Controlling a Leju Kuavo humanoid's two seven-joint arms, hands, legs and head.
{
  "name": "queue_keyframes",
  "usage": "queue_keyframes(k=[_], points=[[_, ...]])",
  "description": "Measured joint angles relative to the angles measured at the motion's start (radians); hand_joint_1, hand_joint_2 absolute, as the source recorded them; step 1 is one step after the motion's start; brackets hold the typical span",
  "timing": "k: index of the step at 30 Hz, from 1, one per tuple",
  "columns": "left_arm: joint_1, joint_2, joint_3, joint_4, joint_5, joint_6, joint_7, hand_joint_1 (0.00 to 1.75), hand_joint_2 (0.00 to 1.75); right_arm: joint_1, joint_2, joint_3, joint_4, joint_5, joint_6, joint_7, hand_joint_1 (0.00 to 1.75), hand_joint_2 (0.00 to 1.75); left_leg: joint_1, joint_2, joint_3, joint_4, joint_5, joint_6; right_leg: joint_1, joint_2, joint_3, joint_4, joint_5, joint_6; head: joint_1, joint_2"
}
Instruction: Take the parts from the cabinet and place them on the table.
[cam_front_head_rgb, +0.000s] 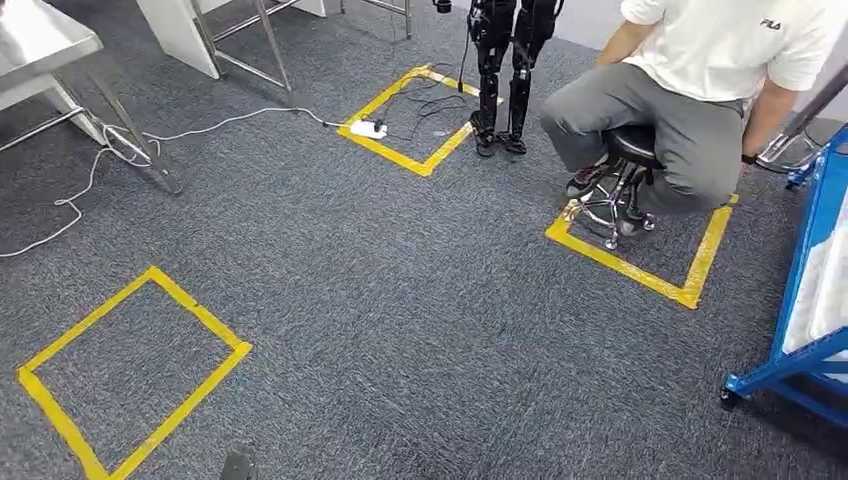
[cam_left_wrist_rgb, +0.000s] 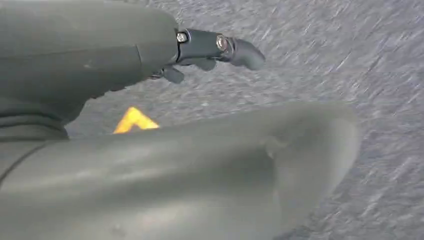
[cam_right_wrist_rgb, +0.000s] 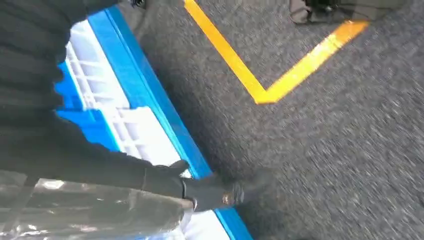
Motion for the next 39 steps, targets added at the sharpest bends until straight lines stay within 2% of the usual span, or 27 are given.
queue_keyframes(k=[1, 3, 5, 6, 8, 9, 10, 11, 13, 14, 15, 17, 19, 20, 21, 23, 24, 25, 29, 30, 31, 32, 34, 35, 36, 37, 39], points=[[0.001, 0.0, -0.005, 0.0, -0.005, -0.015, 0.01, 0.0, 0.0, -0.003, -0.001, 0.0, 0.0, 0.001, 0.0, 0.0, 0.0, 1.75, 0.001, 0.006, 0.001, -0.012, 0.008, 0.01, 0.003, -0.029, -0.024, 0.051, -0.033, -0.008, 0.004, 0.0], [0.003, -0.002, -0.01, 0.001, -0.007, -0.03, 0.024, 0.0, 0.0, -0.009, -0.005, 0.0, 0.0, 0.001, 0.0, 0.002, 0.0, 1.75, 0.0, 0.029, -0.006, -0.012, 0.009, 0.006, 0.0, -0.045, -0.089, 0.182, -0.091, -0.011, 0.005, 0.0], [0.005, -0.003, -0.016, 0.003, -0.01, -0.031, 0.031, 0.0, 0.0, -0.006, -0.009, -0.001, 0.0, 0.001, 0.0, 0.002, 0.0, 1.75, -0.001, 0.049, -0.012, -0.011, 0.011, -0.001, -0.008, -0.053, -0.116, 0.25, -0.111, 0.004, 0.005, 0.0], [0.005, -0.003, -0.017, 0.003, -0.014, -0.031, 0.034, 0.0, 0.0, -0.005, -0.01, -0.001, 0.0, 0.001, 0.0, 0.003, 0.0, 1.75, 0.0, 0.057, -0.013, -0.011, 0.011, -0.004, -0.013, -0.056, -0.092, 0.212, -0.094, 0.017, 0.007, 0.0], [0.004, -0.004, -0.019, 0.003, -0.016, -0.031, 0.034, 0.0, 0.0, -0.005, -0.012, -0.002, 0.0, 0.0, 0.0, 0.003, 0.0, 1.75, 0.004, 0.072, -0.015, -0.003, 0.008, -0.018, -0.022, -0.076, 0.015, 0.032, -0.034, 0.043, 0.007, 0.0], [0.003, -0.003, -0.02, 0.003, -0.016, -0.031, 0.034, 0.0, 0.0, -0.008, -0.011, -0.002, 0.0, 0.0, 0.0, 0.003, 0.0, 1.75, 0.0, 0.082, -0.017, 0.011, 0.002, -0.03, -0.024, -0.11, 0.063, -0.054, -0.023, 0.039, 0.007, 0.0], [0.003, -0.002, -0.02, 0.003, -0.017, -0.03, 0.034, 0.0, 0.0, -0.01, -0.009, -0.002, 0.0, 0.0, 0.0, 0.005, 0.0, 1.75, -0.006, 0.086, -0.021, 0.014, -0.006, -0.039, -0.016, -0.113, 0.066, -0.047, -0.015, 0.032, 0.008, 0.0], [0.001, -0.002, -0.02, 0.003, -0.018, -0.03, 0.034, 0.0, 0.0, -0.01, -0.009, -0.002, 0.0, 0.0, 0.0, 0.005, 0.0, 1.75, -0.005, 0.088, -0.018, 0.02, -0.01, -0.045, -0.019, -0.1, 0.061, -0.048, -0.013, 0.014, 0.001, 0.0], [-0.004, -0.004, -0.021, 0.003, -0.019, -0.03, 0.032, 0.0, 0.0, -0.007, -0.011, -0.003, 0.0, -0.002, 0.0, 0.005, 0.0, 1.75, 0.004, 0.1, -0.013, 0.015, -0.006, -0.059, -0.006, -0.089, 0.048, -0.048, -0.013, -0.007, 0.004, 0.0], [-0.004, -0.004, -0.021, 0.003, -0.022, -0.03, 0.032, 0.0, 0.0, -0.007, -0.01, -0.005, 0.0, -0.007, 0.0, 0.005, 0.0, 1.75, 0.004, 0.108, -0.015, 0.018, -0.01, -0.068, -0.017, -0.08, 0.051, -0.058, -0.005, -0.02, 0.004, 0.0], [-0.004, -0.003, -0.021, 0.003, -0.024, -0.03, 0.032, 0.0, 0.0, -0.007, -0.007, -0.01, 0.0, -0.01, 0.0, 0.005, 0.0, 1.75, 0.011, 0.087, -0.023, 0.037, -0.027, -0.074, -0.025, -0.068, 0.062, -0.062, 0.001, -0.028, 0.002, 0.0], [-0.002, -0.003, -0.021, 0.005, -0.024, -0.031, 0.032, 0.0, 0.0, -0.008, -0.008, -0.017, 0.0, -0.015, 0.003, 0.005, 0.0, 1.75, 0.021, 0.035, -0.072, 0.166, -0.124, -0.087, -0.025, -0.055, 0.055, -0.063, 0.012, -0.042, 0.0, 0.0], [0.0, -0.003, -0.021, 0.006, -0.025, -0.031, 0.032, 0.0, 0.0, -0.006, -0.007, -0.021, 0.0, -0.015, 0.003, 0.005, 0.0, 1.75, 0.029, 0.025, -0.138, 0.326, -0.194, -0.097, -0.021, -0.033, 0.05, -0.062, 0.014, -0.041, 0.0, 0.0], [0.002, -0.003, -0.021, 0.007, -0.026, -0.031, 0.033, 0.0, 0.0, -0.004, -0.007, -0.022, 0.0, -0.015, 0.003, 0.005, 0.0, 1.75, 0.031, 0.025, -0.15, 0.355, -0.192, -0.098, -0.019, -0.02, 0.05, -0.062, 0.016, -0.042, 0.001, 0.0], [0.003, -0.003, -0.021, 0.007, -0.026, -0.031, 0.033, 0.0, 0.0, -0.003, -0.007, -0.025, 0.0, -0.015, 0.005, 0.005, 0.0, 1.75, 0.033, 0.024, -0.138, 0.33, -0.167, -0.097, -0.019, -0.007, 0.05, -0.061, 0.017, -0.04, 0.001, 0.0], [0.003, -0.003, -0.021, 0.007, -0.027, -0.032, 0.033, 0.0, 0.0, -0.003, -0.007, -0.026, 0.0, -0.014, 0.008, 0.005, 0.0, 1.75, 0.035, 0.008, -0.063, 0.174, -0.078, -0.089, -0.018, 0.021, 0.053, -0.061, 0.02, -0.036, 0.001, 0.0], [0.003, -0.003, -0.021, 0.007, -0.028, -0.032, 0.033, 0.0, 0.0, -0.003, -0.006, -0.026, 0.0, -0.013, 0.008, 0.005, 0.0, 1.75, 0.036, -0.034, -0.02, 0.084, -0.035, -0.082, -0.019, 0.033, 0.054, -0.062, 0.021, -0.034, 0.0, 0.0], [0.004, 0.002, -0.021, 0.007, -0.028, -0.031, 0.033, 0.0, 0.0, -0.004, -0.002, -0.026, 0.0, -0.013, 0.009, 0.005, 0.0, 1.75, 0.036, -0.109, 0.001, 0.031, -0.025, -0.067, -0.02, 0.043, 0.05, -0.06, 0.024, -0.028, 0.002, 0.0], [0.002, 0.002, -0.023, 0.008, -0.032, -0.04, 0.043, 0.0, 0.0, -0.001, 0.003, -0.026, 0.0, -0.012, 0.01, 0.005, 0.0, 1.75, 0.025, -0.061, 0.003, 0.011, -0.02, -0.047, -0.022, 0.096, 0.027, -0.075, 0.045, 0.006, -0.003, 0.0], [0.001, 0.002, -0.025, 0.008, -0.038, -0.046, 0.053, 0.0, 0.0, 0.001, 0.003, -0.027, 0.0, -0.012, 0.01, 0.005, 0.0, 1.75, 0.037, -0.039, 0.012, -0.018, 0.0, -0.044, -0.017, 0.06, 0.018, -0.054, 0.041, 0.001, -0.001, 0.0], [0.002, 0.0, -0.028, 0.008, -0.039, -0.055, 0.063, 0.0, 0.0, 0.0, 0.001, -0.027, 0.0, -0.011, 0.011, 0.005, 0.0, 1.75, 0.029, -0.028, 0.013, -0.025, 0.005, -0.039, -0.01, -0.005, -0.011, -0.017, 0.015, -0.007, -0.002, 0.0], [0.002, 0.0, -0.031, 0.008, -0.041, -0.065, 0.073, 0.0, 0.0, -0.004, 0.002, -0.027, 0.0, -0.009, 0.013, 0.005, 0.0, 1.75, 0.027, -0.009, 0.01, -0.025, 0.007, -0.035, -0.011, -0.035, -0.046, 0.052, -0.025, -0.016, 0.005, 0.0], [0.006, 0.001, -0.034, 0.009, -0.046, -0.08, 0.087, 0.0, 0.0, -0.009, 0.002, -0.027, 0.0, -0.009, 0.013, 0.005, 0.0, 1.75, 0.019, 0.029, 0.003, -0.024, 0.008, -0.034, -0.013, -0.051, -0.119, 0.212, -0.094, -0.021, 0.005, 0.0], [0.006, 0.001, -0.036, 0.01, -0.047, -0.086, 0.091, 0.0, 0.0, -0.007, 0.002, -0.027, 0.0, -0.009, 0.013, 0.006, 0.0, 1.75, 0.017, 0.047, 0.0, -0.024, 0.009, -0.035, -0.014, -0.053, -0.138, 0.264, -0.107, -0.013, 0.008, 0.0], [0.006, 0.001, -0.039, 0.01, -0.047, -0.093, 0.094, 0.0, 0.0, -0.005, 0.001, -0.027, 0.0, -0.01, 0.013, 0.009, 0.0, 1.75, 0.017, 0.063, -0.002, -0.023, 0.01, -0.037, -0.015, -0.055, -0.124, 0.252, -0.1, -0.004, 0.007, 0.0], [0.005, 0.001, -0.04, 0.01, -0.047, -0.094, 0.096, 0.0, 0.0, -0.003, 0.0, -0.027, 0.0, -0.01, 0.013, 0.01, 0.0, 1.75, 0.017, 0.077, -0.002, -0.022, 0.011, -0.038, -0.015, -0.059, -0.08, 0.188, -0.078, 0.008, 0.008, 0.0], [0.004, 0.0, -0.042, 0.01, -0.049, -0.095, 0.098, 0.0, 0.0, -0.004, -0.002, -0.027, 0.0, -0.01, 0.013, 0.01, 0.0, 1.75, 0.017, 0.102, -0.005, -0.012, 0.007, -0.045, -0.019, -0.101, 0.045, -0.01, -0.025, 0.027, 0.008, 0.0]])
